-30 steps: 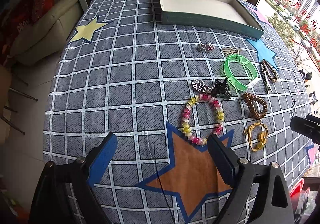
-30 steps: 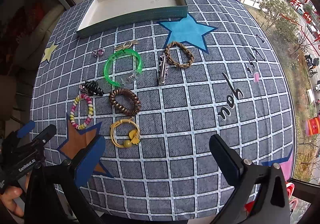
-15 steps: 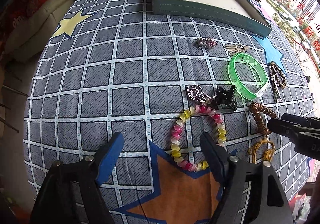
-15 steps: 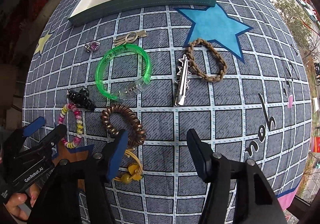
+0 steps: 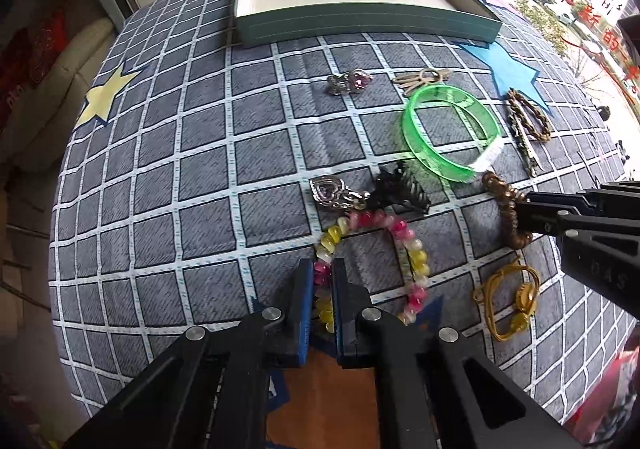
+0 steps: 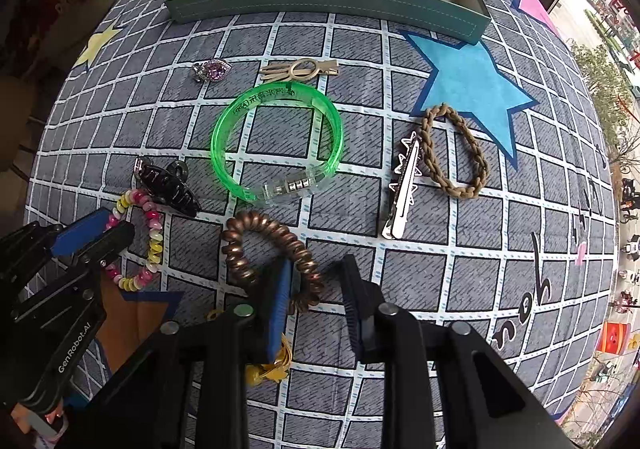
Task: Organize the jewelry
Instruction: 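Grasp the beaded bracelet with the left tool while the right tool grasps the brown coiled hair tie, then carry both into the white tray and open the left and right tools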
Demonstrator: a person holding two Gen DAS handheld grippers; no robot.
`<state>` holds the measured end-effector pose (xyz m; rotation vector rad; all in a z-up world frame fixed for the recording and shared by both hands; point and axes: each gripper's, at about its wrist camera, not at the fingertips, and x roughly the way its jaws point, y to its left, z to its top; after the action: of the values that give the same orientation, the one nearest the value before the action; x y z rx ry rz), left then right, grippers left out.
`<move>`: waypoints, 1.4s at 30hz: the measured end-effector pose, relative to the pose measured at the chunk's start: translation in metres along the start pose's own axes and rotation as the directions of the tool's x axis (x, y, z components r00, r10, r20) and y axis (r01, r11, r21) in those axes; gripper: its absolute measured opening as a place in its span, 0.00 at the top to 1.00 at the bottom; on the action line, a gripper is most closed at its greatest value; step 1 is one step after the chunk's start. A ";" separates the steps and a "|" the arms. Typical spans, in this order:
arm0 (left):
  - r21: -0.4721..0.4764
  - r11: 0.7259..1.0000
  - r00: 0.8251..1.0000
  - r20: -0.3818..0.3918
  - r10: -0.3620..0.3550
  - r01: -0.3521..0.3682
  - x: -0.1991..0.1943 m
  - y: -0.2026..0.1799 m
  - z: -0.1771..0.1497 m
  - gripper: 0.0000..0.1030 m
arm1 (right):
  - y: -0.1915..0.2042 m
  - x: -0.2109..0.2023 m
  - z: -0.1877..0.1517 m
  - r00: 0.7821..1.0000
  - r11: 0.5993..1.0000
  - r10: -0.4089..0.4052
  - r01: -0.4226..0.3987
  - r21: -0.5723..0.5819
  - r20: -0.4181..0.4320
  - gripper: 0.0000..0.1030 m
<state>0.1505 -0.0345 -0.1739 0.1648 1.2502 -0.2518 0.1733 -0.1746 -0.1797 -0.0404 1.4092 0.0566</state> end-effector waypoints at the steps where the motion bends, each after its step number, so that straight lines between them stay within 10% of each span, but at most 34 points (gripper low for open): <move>1: -0.018 0.999 1.000 -0.002 -0.029 0.029 0.000 0.003 0.000 0.79 | -0.002 0.000 0.000 1.000 1.000 0.014 -0.014 0.010 0.001 0.87; 17: -0.085 0.982 0.980 0.126 -0.155 0.166 -0.054 0.045 0.024 0.79 | -0.035 -0.053 0.008 0.980 0.975 0.160 -0.175 0.135 0.116 0.88; 42: -0.166 0.981 0.979 0.189 -0.072 0.104 0.007 0.033 0.225 0.79 | -0.114 -0.037 0.200 0.964 0.964 0.222 -0.240 0.113 0.148 0.88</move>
<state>0.3674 -0.0618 -0.1115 -0.0651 1.0926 -0.2269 0.3714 -0.2766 -0.1121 0.2336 1.2742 0.1582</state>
